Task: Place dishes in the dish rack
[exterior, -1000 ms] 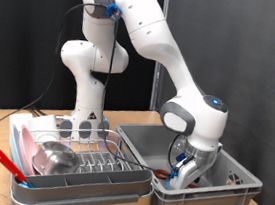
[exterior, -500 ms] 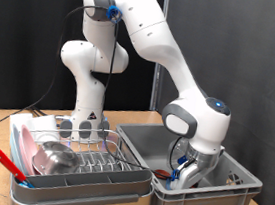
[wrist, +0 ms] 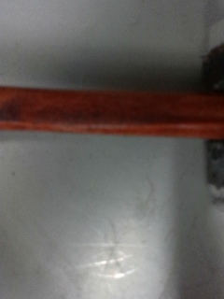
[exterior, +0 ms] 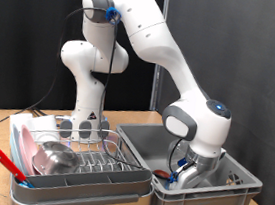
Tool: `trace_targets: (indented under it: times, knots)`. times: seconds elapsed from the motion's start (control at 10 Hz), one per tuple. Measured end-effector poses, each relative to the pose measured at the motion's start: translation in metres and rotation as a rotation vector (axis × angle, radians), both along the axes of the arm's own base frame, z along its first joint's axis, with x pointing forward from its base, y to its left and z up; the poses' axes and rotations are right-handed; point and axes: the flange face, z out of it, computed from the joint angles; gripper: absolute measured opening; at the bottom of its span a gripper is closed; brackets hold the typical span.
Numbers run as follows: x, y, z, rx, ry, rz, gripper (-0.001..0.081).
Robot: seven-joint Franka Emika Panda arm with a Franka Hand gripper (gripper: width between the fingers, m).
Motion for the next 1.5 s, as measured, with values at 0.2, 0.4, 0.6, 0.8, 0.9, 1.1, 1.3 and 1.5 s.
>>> trace_targets:
  times: [0.2,0.4,0.6,0.8,0.9,1.1,1.3,1.5]
  knots:
    - [0.001,0.0,0.002,0.025,0.011,-0.019,0.0084]
    - [0.003,0.004,0.013,0.092,0.022,-0.013,0.0084]
    - [0.011,0.002,0.043,0.119,-0.025,-0.001,0.0084]
    - [0.015,0.0,0.073,0.113,-0.088,0.002,0.0084]
    - [0.018,-0.003,0.088,0.12,-0.113,-0.001,0.0084]
    - [0.023,-0.01,0.119,0.15,-0.153,-0.02,0.0084]
    - [0.026,-0.02,0.149,0.184,-0.177,-0.049,0.0084]
    - [0.027,-0.034,0.175,0.212,-0.146,-0.086,0.0083]
